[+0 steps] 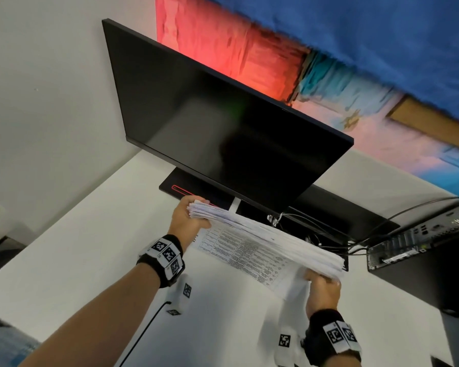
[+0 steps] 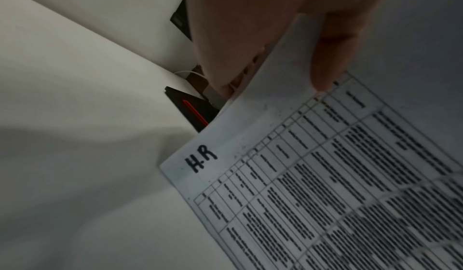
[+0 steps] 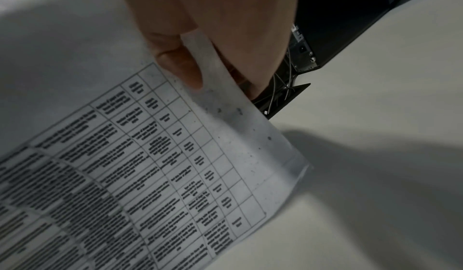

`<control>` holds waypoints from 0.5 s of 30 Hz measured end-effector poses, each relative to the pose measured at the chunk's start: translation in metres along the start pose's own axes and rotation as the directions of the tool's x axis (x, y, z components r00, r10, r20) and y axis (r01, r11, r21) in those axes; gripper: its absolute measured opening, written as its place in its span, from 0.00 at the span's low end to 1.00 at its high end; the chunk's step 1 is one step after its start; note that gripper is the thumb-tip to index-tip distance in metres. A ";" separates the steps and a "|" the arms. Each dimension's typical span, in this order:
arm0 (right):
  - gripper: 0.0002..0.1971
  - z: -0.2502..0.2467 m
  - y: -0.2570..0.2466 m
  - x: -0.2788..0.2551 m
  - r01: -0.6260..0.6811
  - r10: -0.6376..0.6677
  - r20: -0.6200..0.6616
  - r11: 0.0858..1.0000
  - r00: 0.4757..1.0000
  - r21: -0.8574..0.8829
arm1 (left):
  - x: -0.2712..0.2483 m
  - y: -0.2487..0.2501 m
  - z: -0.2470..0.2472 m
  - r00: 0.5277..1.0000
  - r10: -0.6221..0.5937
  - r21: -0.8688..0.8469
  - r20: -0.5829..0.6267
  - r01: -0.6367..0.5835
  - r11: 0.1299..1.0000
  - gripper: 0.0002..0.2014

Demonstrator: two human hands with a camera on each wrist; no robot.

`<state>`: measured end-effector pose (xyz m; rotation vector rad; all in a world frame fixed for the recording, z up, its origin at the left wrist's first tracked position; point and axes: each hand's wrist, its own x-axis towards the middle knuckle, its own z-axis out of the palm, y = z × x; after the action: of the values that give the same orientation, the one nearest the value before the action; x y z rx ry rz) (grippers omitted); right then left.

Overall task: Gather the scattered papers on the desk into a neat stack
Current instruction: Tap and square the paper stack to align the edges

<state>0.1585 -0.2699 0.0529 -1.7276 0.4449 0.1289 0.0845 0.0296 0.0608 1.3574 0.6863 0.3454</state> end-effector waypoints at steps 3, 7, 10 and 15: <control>0.22 0.001 -0.004 -0.006 0.021 -0.021 0.010 0.999 1.000 -0.029 | -0.002 0.001 0.003 0.998 0.021 -0.007 0.061 -0.020 1.000 0.25; 0.29 -0.006 -0.007 -0.013 0.050 -0.049 0.076 0.999 0.996 -0.005 | -0.004 0.013 0.001 0.991 0.069 0.040 0.114 -0.074 0.996 0.25; 0.35 -0.009 -0.014 -0.021 0.116 -0.122 0.182 0.992 0.976 0.043 | -0.001 0.023 0.005 0.998 0.037 -0.012 0.054 -0.036 0.999 0.22; 0.51 -0.007 -0.017 -0.025 0.163 -0.188 0.229 0.979 0.955 0.124 | 0.006 0.030 0.020 0.996 -0.011 -0.004 -0.092 0.011 1.000 0.20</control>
<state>0.1410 -0.2689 0.0780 -1.6161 0.1164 0.1812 0.1062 0.0237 0.0900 1.3405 0.7695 0.4019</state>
